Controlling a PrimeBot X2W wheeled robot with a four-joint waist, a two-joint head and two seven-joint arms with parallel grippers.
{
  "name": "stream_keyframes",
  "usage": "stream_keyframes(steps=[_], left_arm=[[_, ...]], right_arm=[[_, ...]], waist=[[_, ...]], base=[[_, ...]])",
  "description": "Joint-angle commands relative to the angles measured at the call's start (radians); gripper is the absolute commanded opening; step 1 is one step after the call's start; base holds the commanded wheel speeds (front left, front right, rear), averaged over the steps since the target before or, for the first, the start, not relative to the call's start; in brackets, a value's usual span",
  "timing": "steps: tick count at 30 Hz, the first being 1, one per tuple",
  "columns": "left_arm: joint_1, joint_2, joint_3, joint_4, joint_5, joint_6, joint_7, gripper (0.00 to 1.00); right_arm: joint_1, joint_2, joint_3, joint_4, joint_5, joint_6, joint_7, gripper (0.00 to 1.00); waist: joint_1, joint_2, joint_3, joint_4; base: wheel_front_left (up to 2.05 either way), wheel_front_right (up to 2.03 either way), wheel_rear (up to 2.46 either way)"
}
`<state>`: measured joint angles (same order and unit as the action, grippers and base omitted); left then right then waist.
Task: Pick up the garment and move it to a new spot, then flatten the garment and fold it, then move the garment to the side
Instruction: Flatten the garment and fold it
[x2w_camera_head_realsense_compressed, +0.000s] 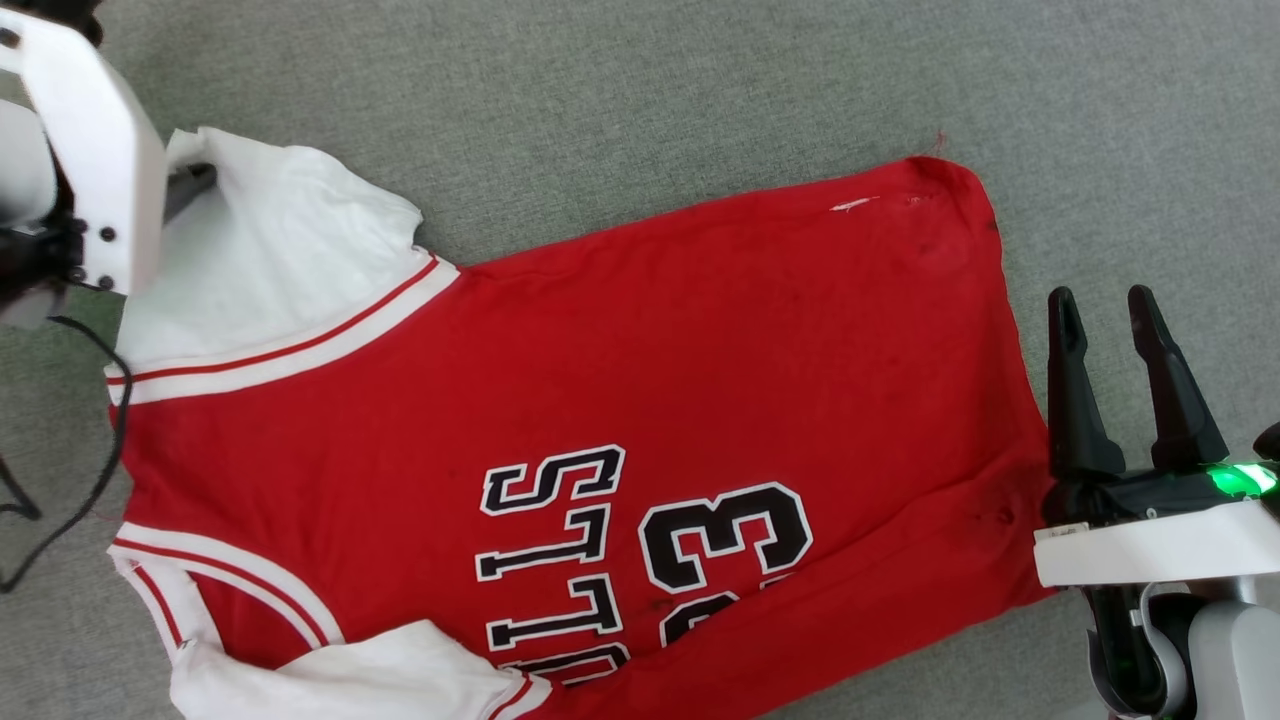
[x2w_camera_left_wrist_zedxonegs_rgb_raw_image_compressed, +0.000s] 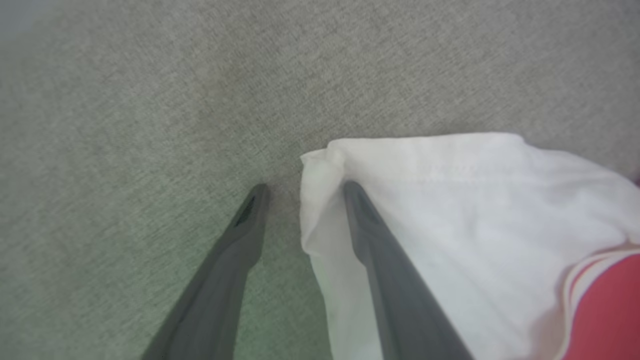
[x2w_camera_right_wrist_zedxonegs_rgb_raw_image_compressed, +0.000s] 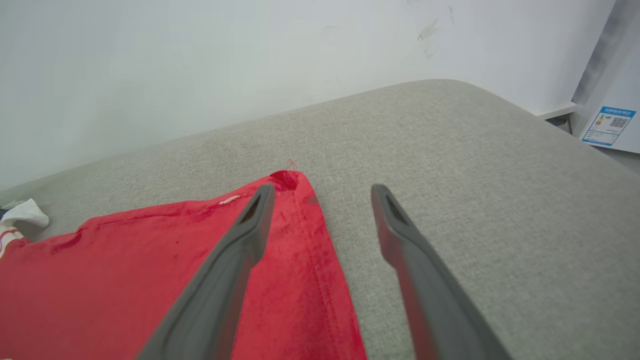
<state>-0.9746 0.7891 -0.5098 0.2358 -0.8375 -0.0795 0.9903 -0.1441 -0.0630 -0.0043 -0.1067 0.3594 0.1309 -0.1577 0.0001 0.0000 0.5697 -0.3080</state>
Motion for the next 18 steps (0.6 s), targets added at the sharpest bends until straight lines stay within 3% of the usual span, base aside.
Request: stream_keyframes(steps=[1,13,18], left_arm=[[0.023,-0.017,-0.018,0.013,0.01,-0.009,-0.025,0.0],[0.046,-0.058,0.005,-0.004,-0.003,-0.031,-0.196,0.0],[0.085,-0.059,-0.012,-0.098,-0.041,-0.043,-0.237,0.0]], right_arm=[[-0.014,0.005,-0.002,0.005,-0.012,0.0,-0.001,1.0],[0.011,-0.073,-0.041,-0.021,-0.004,0.0,0.109,1.0],[-0.014,-0.171,-0.044,-0.046,-0.006,0.0,0.285,1.0]], waist=[[-0.0001,0.0,-0.008,0.006],[-0.0001,0.0,-0.138,0.091],[-0.0001,0.0,-0.177,0.156]], base=[[0.0,0.0,0.0],[0.0,0.0,0.0],[0.0,0.0,0.0]])
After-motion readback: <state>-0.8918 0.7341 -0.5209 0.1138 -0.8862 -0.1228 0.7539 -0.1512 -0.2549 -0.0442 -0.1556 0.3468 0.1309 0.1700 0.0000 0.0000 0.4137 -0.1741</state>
